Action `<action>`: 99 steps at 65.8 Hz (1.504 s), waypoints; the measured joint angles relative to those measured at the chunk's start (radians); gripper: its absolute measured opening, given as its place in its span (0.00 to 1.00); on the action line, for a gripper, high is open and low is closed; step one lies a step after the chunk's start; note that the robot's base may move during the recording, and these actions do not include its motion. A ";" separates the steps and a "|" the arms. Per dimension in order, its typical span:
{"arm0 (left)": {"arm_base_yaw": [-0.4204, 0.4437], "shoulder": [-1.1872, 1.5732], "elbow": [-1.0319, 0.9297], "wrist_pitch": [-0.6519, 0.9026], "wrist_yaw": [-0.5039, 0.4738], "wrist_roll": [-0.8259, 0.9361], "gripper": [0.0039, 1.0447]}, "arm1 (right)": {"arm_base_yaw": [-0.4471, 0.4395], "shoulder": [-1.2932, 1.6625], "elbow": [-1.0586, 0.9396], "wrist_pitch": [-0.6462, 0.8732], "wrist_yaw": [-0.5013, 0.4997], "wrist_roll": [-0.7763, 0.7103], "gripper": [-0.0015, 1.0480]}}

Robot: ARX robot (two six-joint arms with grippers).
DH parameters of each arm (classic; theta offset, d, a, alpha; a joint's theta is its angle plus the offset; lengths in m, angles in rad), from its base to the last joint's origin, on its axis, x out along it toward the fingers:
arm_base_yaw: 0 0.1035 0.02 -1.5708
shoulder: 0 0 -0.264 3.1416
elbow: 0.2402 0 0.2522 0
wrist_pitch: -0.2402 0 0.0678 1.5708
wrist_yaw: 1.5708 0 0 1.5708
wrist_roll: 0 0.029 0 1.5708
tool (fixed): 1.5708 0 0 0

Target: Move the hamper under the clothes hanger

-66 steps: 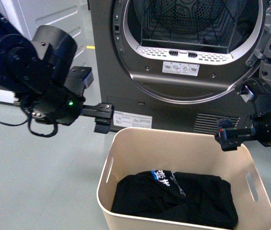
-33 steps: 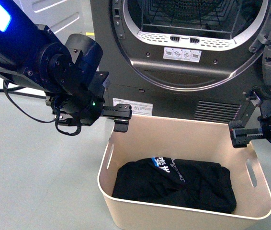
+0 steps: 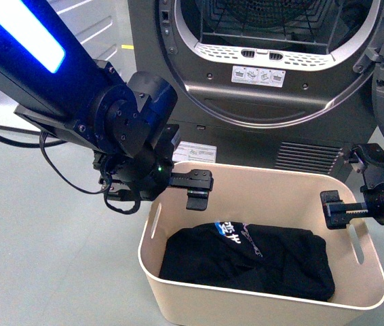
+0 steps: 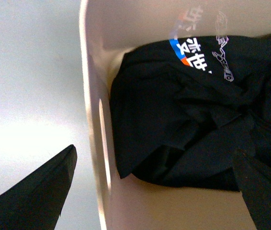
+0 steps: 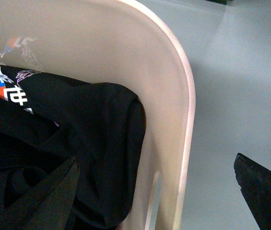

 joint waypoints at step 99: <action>0.006 0.116 0.119 -0.137 -0.135 -0.003 0.82 | -0.003 0.041 -0.010 -0.041 0.057 -0.022 0.33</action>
